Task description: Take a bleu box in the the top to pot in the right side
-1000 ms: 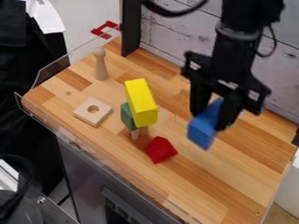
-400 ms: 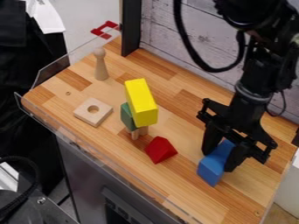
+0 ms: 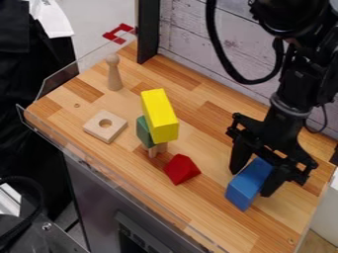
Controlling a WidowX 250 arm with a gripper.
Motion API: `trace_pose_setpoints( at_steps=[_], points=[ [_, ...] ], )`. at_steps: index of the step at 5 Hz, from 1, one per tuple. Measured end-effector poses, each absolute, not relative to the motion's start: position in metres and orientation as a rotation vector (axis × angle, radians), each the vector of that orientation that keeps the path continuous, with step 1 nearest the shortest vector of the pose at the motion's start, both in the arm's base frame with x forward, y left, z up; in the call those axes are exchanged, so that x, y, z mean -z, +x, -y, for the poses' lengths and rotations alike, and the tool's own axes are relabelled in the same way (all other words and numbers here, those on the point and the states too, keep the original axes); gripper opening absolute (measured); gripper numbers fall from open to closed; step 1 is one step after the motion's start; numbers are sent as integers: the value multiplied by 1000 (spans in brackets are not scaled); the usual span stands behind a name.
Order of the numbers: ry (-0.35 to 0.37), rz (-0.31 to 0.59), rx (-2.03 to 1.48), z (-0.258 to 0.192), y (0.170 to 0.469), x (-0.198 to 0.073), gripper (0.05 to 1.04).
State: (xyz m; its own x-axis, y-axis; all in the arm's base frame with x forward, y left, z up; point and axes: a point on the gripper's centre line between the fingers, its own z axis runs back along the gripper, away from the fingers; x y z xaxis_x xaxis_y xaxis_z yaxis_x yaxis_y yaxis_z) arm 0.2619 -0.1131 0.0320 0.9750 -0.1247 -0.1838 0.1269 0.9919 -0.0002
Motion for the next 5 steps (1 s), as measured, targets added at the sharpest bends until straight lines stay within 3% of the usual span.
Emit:
trace_pose_setpoints(
  at_steps=[1, 2, 3, 5],
  points=[
    [-2, -112, 166, 101, 264, -76, 1005],
    [-22, -35, 109, 81, 265, -125, 999],
    [-55, 19, 17, 57, 263, -152, 999],
    [-84, -3, -76, 9, 261, -150, 1000]
  ],
)
